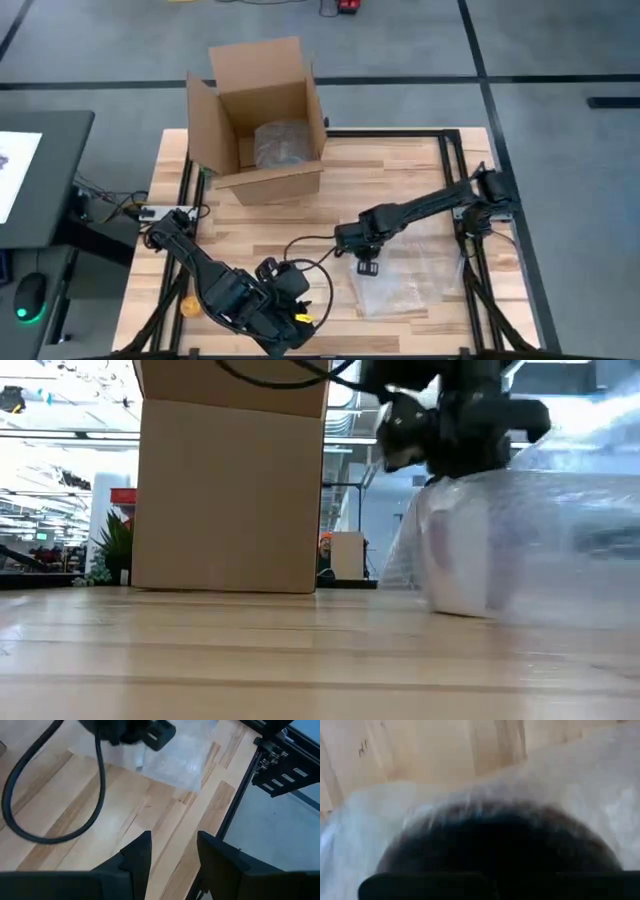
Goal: Wrap mug
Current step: Wrap the purple mug with the bubble wrap
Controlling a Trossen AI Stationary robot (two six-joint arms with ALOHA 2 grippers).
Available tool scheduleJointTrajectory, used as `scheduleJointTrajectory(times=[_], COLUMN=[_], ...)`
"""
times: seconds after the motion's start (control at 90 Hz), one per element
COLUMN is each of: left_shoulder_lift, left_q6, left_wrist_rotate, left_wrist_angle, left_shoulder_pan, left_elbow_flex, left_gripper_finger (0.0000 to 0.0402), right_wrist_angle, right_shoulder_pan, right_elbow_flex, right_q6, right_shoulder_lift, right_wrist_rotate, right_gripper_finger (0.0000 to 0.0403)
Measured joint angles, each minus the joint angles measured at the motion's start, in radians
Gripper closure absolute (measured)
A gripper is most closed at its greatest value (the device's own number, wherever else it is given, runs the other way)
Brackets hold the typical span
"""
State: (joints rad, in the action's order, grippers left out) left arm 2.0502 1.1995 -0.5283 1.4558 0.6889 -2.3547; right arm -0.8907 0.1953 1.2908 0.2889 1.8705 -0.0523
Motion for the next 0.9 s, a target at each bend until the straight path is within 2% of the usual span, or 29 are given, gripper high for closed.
scheduleJointTrajectory(times=[0.456, 0.678, 0.9], left_shoulder_lift=[0.0, 0.0, 0.0], left_q6=[-0.002, -0.002, -0.002], left_wrist_rotate=[-0.001, -0.001, -0.001], left_wrist_angle=[-0.009, -0.01, -0.011], left_shoulder_pan=[0.002, 0.002, 0.002], left_elbow_flex=[0.0, 0.0, 0.0], left_gripper_finger=[0.0263, 0.0263, 0.0263], right_wrist_angle=[0.107, 0.043, -0.053], right_shoulder_pan=[0.025, 0.026, 0.027], right_elbow_flex=[-0.001, 0.02, 0.045], right_q6=[-0.059, -0.055, -0.05], right_shoulder_lift=[0.05, 0.008, -0.09], right_wrist_rotate=[0.013, 0.014, 0.017], right_gripper_finger=[0.0402, 0.0403, 0.0402])
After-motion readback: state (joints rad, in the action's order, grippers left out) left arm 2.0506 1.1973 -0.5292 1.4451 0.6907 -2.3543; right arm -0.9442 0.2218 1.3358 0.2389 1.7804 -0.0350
